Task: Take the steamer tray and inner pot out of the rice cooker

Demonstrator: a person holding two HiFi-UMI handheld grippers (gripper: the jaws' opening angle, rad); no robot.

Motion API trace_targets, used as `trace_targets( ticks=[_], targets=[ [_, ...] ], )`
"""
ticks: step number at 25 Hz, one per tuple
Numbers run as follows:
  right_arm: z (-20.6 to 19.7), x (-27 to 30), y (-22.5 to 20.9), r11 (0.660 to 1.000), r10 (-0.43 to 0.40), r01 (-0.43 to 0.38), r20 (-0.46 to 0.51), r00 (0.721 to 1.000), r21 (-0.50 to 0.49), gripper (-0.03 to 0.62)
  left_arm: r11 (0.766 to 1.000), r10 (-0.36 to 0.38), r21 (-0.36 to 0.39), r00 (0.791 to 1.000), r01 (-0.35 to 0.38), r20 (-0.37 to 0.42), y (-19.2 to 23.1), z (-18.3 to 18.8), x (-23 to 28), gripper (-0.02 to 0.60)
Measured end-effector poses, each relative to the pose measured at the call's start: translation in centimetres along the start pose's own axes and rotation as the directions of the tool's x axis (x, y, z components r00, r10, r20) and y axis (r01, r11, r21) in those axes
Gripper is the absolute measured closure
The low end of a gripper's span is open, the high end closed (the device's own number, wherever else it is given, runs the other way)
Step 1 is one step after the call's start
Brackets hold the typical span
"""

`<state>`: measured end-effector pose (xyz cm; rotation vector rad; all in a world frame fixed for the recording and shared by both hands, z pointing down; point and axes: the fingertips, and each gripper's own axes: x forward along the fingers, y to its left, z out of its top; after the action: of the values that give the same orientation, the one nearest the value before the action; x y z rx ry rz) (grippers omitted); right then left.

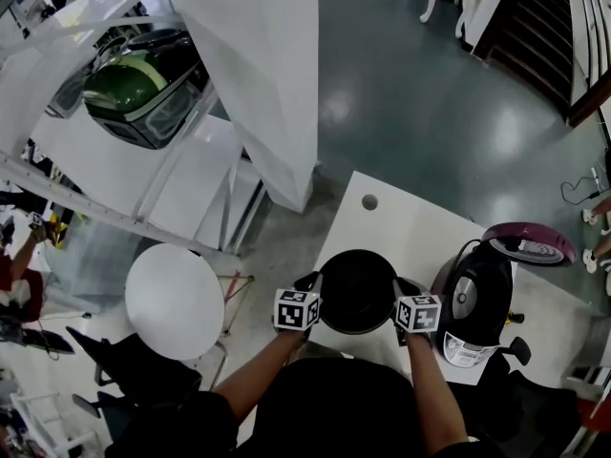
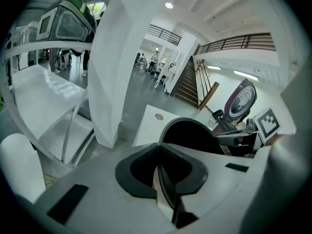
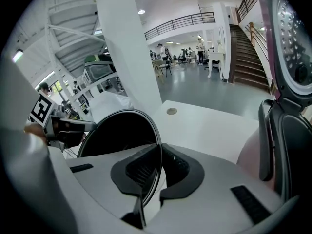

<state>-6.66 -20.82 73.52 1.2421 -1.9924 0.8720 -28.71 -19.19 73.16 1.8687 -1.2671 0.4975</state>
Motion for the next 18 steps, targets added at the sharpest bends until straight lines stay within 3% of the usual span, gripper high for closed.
trace_targets(
  ticks=[11,18],
  targets=[
    [-0.2,1.4,-0.2,1.0,0.003,-0.003,-0.014,1.0,-0.024,0.571,1.0,-0.001,0.0,1.0,0.001,-0.002,0.6,-0.3,0.8,0.56],
    [-0.1,0.5,-0.3,1.0,-0.003,0.004,0.027,1.0,-0.029,0.571,1.0,-0.022,0.018,0.999,0.022,0.031,0.7,-0.2,0.6,0.557]
  ],
)
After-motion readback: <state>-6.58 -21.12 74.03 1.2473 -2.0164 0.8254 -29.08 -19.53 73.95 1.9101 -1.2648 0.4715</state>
